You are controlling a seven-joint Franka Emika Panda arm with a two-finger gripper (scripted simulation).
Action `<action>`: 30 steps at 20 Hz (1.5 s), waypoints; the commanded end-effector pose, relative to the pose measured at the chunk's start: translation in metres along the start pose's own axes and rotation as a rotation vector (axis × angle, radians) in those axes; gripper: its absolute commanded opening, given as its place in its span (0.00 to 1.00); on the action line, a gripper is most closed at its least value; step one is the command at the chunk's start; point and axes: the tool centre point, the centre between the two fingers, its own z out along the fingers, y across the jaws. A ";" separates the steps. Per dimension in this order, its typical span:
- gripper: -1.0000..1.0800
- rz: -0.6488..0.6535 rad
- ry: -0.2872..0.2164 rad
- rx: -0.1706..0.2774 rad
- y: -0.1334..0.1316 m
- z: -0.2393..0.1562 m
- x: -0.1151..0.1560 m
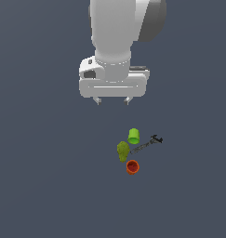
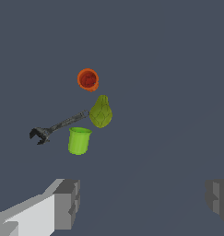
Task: Pick up a designated object from a clutter of objects.
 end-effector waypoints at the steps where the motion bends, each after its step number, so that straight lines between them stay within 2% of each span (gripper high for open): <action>1: 0.96 0.000 0.000 0.000 0.000 0.000 0.000; 17: 0.96 -0.025 0.019 -0.017 0.003 -0.007 0.005; 24: 0.96 0.037 0.020 -0.015 -0.003 0.019 0.018; 30: 0.96 0.133 0.020 -0.011 -0.012 0.060 0.036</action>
